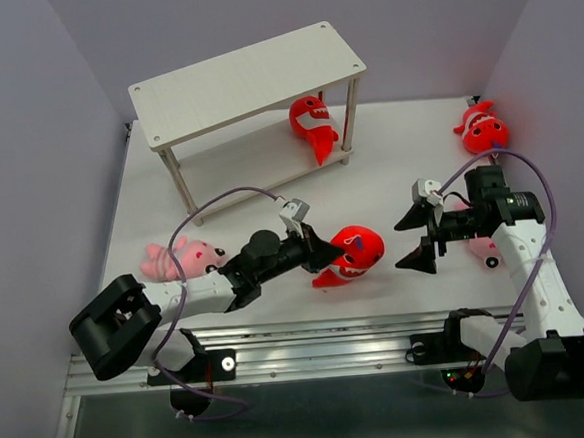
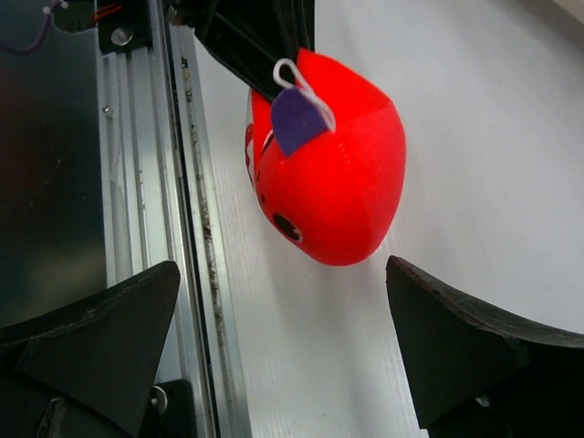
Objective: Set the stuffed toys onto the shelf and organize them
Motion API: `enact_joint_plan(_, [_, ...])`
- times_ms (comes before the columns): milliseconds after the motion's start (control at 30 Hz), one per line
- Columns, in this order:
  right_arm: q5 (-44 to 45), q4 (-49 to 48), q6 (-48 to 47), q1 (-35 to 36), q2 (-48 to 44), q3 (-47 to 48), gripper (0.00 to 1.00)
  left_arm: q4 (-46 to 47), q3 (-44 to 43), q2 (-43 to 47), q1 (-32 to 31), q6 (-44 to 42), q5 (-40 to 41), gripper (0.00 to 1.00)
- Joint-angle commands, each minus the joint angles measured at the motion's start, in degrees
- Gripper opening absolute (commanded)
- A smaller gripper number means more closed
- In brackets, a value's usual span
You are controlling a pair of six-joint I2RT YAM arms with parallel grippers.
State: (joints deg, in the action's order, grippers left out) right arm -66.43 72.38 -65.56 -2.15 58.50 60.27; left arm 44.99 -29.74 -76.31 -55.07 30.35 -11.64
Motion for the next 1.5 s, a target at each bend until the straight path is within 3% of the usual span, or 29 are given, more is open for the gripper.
enact_joint_plan(0, [-3.53,-1.53,-2.57,0.40,-0.14,-3.14,1.00,13.44,2.84,1.87,0.93,21.48,-3.74,0.00])
enact_joint_plan(133, [-0.72,-10.66,4.55,0.92,-2.33,-5.07,1.00,19.93,2.23,-0.76,1.10,31.85,-5.40,0.00])
enact_joint_plan(467, [0.16,-19.20,13.35,5.75,-1.72,-6.91,0.96,31.82,-1.46,-12.36,1.02,39.70,-9.81,0.00])
enact_joint_plan(633, [3.49,-25.17,20.20,11.20,-1.29,-9.82,0.69,29.11,-3.13,-12.63,1.10,37.77,-8.84,0.00])
enact_joint_plan(667, [4.11,-25.70,20.82,12.16,-1.02,-10.34,0.59,28.40,-3.48,-12.20,1.10,37.33,-8.67,0.00])
enact_joint_plan(733, [5.34,-26.67,22.31,14.44,-0.23,-11.66,0.49,25.60,-4.45,-11.49,1.10,35.58,-8.05,0.01])
enact_joint_plan(800, [6.14,-26.85,23.19,14.98,0.21,-12.02,0.30,23.14,-5.15,-10.00,1.10,34.00,-7.44,0.05])
enact_joint_plan(833, [6.32,-27.11,23.63,15.68,0.38,-11.93,0.23,20.51,-5.24,-9.30,1.10,33.03,-6.48,0.09])
enact_joint_plan(867, [6.84,-27.55,24.33,15.69,0.47,-11.76,0.09,19.09,-5.33,-7.73,1.10,31.11,-5.86,0.17])
enact_joint_plan(900, [7.37,-27.99,26.08,15.69,0.47,-11.58,0.04,17.86,-5.16,-6.75,1.10,30.04,-5.33,0.20])
enact_joint_plan(967, [8.94,-28.96,27.76,15.69,0.47,-10.44,0.01,12.95,-4.81,-3.08,1.10,26.18,-2.70,0.44])
enact_joint_plan(1067, [11.31,-29.05,30.40,15.69,0.39,-8.51,0.01,7.24,-2.96,2.38,1.02,21.17,1.86,0.72])
enact_joint_plan(1233, [13.43,-30.45,36.18,15.69,2.05,-5.87,0.01,-5.05,-1.46,15.83,0.32,6.00,8.29,0.91])
enact_joint_plan(1467, [15.11,-32.13,46.30,14.63,7.50,1.33,0.01,-13.44,1.61,26.47,-5.29,-7.13,13.46,0.91])
